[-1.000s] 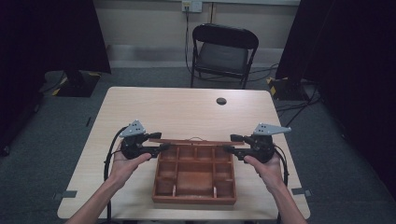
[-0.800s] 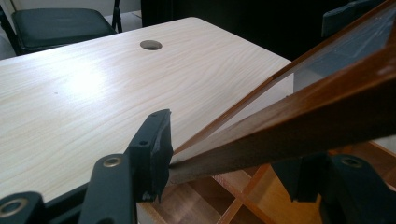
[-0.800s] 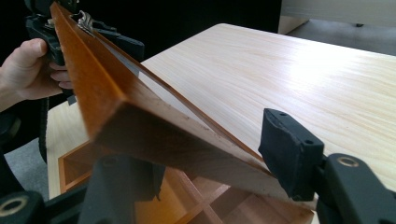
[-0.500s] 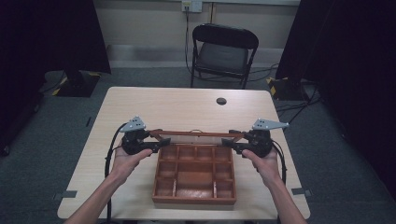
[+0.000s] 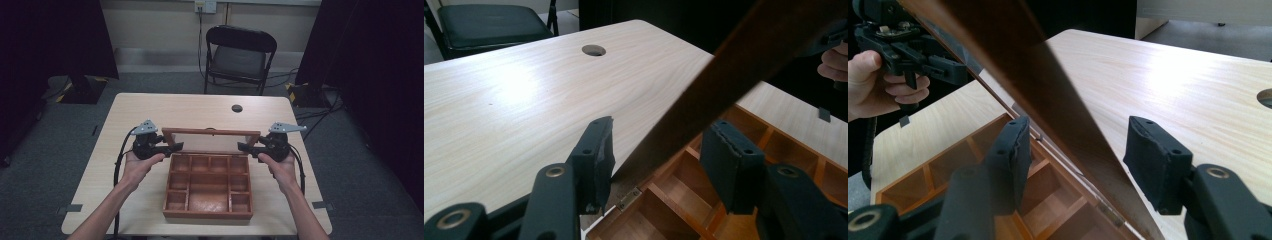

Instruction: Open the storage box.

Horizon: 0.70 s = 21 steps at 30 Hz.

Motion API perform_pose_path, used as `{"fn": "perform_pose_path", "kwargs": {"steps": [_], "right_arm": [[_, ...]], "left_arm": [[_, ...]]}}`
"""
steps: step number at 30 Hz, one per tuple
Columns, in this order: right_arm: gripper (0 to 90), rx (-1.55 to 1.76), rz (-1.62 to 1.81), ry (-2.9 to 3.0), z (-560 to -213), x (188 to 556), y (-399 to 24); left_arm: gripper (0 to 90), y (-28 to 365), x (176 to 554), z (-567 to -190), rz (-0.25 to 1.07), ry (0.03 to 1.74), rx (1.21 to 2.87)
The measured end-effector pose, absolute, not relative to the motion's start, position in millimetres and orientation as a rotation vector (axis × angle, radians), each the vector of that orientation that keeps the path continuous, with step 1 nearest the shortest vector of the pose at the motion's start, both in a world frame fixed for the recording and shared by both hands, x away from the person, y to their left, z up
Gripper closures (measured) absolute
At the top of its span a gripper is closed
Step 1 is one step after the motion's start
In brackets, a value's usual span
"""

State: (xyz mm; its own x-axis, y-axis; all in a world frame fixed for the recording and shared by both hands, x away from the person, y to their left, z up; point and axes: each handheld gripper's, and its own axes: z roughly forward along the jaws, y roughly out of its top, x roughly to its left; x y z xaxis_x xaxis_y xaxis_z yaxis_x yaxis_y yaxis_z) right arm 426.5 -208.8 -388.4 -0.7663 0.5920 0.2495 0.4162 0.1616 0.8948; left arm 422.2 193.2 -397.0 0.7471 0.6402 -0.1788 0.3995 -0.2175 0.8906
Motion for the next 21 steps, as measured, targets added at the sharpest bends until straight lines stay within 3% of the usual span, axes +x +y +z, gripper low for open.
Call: {"fn": "perform_pose_path", "kwargs": {"steps": [13, 21], "right_arm": [[48.1, 0.991, 1.652, 2.241, -393.2, 440.6, -204.1], [45.6, 1.013, 1.615, 2.249, -399.4, 447.6, -202.1]], "left_arm": [[49.0, 191.9, 437.2, -408.9, 0.263, 0.837, 1.851], [51.3, 192.4, 446.8, -413.6, 0.249, 0.842, 1.857]]}}
